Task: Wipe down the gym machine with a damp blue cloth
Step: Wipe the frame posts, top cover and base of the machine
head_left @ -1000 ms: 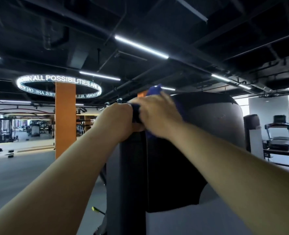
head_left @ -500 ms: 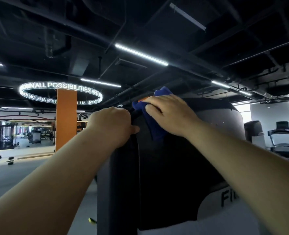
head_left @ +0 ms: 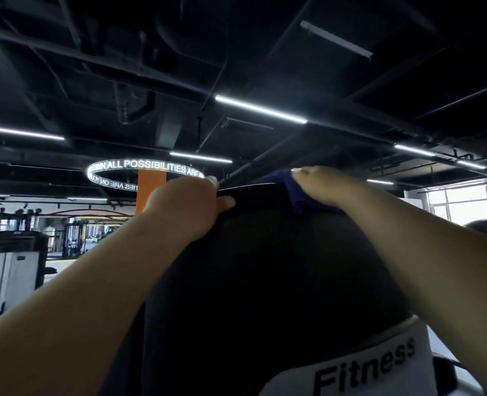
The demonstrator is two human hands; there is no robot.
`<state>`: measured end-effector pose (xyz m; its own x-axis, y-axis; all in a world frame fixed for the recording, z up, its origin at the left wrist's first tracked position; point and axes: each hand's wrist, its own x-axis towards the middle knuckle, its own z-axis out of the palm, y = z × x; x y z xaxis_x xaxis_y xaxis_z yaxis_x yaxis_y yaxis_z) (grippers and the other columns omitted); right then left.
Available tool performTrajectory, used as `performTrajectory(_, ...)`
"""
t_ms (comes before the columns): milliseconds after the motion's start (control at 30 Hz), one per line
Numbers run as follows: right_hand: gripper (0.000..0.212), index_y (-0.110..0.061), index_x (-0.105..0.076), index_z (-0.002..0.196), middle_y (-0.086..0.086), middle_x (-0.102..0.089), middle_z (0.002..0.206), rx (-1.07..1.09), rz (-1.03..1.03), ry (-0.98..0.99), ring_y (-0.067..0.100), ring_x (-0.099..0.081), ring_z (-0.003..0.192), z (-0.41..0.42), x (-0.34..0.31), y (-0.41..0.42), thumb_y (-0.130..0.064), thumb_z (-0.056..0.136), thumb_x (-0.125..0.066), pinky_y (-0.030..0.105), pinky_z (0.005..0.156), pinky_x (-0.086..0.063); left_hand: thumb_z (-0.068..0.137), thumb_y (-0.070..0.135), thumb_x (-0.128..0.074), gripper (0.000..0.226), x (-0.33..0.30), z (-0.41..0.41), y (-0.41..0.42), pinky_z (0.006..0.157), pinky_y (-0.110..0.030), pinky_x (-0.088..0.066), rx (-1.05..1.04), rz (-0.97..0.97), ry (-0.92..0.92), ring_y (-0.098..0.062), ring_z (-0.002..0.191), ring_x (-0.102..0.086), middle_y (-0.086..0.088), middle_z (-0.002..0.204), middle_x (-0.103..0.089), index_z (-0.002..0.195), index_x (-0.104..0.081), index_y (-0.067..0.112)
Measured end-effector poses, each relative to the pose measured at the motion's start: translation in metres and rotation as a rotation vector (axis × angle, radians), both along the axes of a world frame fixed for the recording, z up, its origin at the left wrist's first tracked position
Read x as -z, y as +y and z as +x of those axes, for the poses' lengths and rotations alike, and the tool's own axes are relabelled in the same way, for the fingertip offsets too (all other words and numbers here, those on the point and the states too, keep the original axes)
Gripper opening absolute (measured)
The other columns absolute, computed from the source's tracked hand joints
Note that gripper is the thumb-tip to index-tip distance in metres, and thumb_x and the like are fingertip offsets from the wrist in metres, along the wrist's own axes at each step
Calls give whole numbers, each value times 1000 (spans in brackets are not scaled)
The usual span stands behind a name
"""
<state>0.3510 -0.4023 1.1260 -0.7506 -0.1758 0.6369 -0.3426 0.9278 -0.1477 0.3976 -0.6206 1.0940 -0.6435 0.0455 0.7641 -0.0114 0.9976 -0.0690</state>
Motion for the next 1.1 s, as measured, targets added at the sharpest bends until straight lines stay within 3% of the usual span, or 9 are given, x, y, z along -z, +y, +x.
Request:
performTrajectory(133, 34, -19, -59, 127, 13, -53, 140, -35, 16, 9, 31, -49, 126, -8, 0, 15, -30, 99, -43, 38, 104, -38, 99, 52, -38, 37, -14, 0, 21, 89, -44, -50, -59, -18, 66, -28, 96, -60, -8, 97, -64, 80, -50, 23)
performTrajectory(267, 39, -39, -55, 127, -5, -57, 137, -306, 14, 296, 21, -47, 129, -27, 21, -5, -49, 101, -27, 38, 100, -31, 100, 30, -27, 38, -9, -9, 41, 85, -38, -47, -213, -160, 72, -29, 109, -60, -9, 112, -64, 110, -60, 15)
performTrajectory(367, 41, -39, -54, 130, -1, -55, 140, -328, -82, 202, 24, -49, 127, -49, 17, 29, -50, 100, -29, 41, 105, -35, 79, 38, -3, 68, -7, -8, 39, 79, -36, -46, -261, -255, 16, -26, 107, -58, -3, 112, -61, 116, -58, 22)
performTrajectory(467, 43, -24, -57, 125, 13, -55, 137, -158, -277, 113, 31, -50, 122, -63, 11, 62, -41, 103, -24, 43, 103, -38, 77, 43, 2, 75, -4, -12, 38, 74, -33, -42, -301, -264, 34, -25, 107, -58, -2, 114, -62, 120, -56, 24)
performTrajectory(533, 43, -22, -56, 126, 14, -54, 138, -115, -247, 162, 32, -47, 124, -59, 17, 52, -35, 103, -23, 43, 102, -35, 89, 40, -5, 64, -2, -15, 39, 82, -35, -46, -220, -164, 45, -27, 112, -58, -4, 123, -61, 133, -50, 28)
performTrajectory(600, 42, -32, -50, 138, 2, -51, 144, -256, -164, 251, 25, -42, 132, -46, 25, 26, -34, 104, -26, 41, 108, -30, 101, 28, -32, 44, -5, -19, 43, 92, -42, -49, -2, -23, 35, -26, 115, -58, -3, 132, -57, 143, -40, 41)
performTrajectory(700, 42, -41, -41, 145, -10, -50, 144, -411, -20, 371, 15, -40, 133, -38, 31, 10, -34, 105, -31, 37, 107, -28, 96, 17, -46, 53, -12, -14, 58, 94, -44, -49, 177, 1, 42, -21, 116, -57, 3, 135, -56, 140, -41, 47)
performTrajectory(933, 41, -30, -55, 136, 2, -55, 141, -289, -481, 274, 21, -48, 130, -79, 40, 78, -31, 101, -35, 40, 109, -35, 103, 36, -40, 52, -11, -15, 86, 73, -40, -38, 5, -64, 126, -33, 108, -59, -13, 121, -60, 151, -20, 32)
performTrajectory(1100, 42, -33, -50, 140, -8, -55, 139, -427, -213, 401, 11, -45, 129, -69, 47, 60, -33, 101, -34, 39, 108, -34, 103, 43, -36, 38, -13, -25, 113, 83, -41, -40, -130, -95, 43, -30, 120, -51, -9, 133, -46, 135, -51, 29)
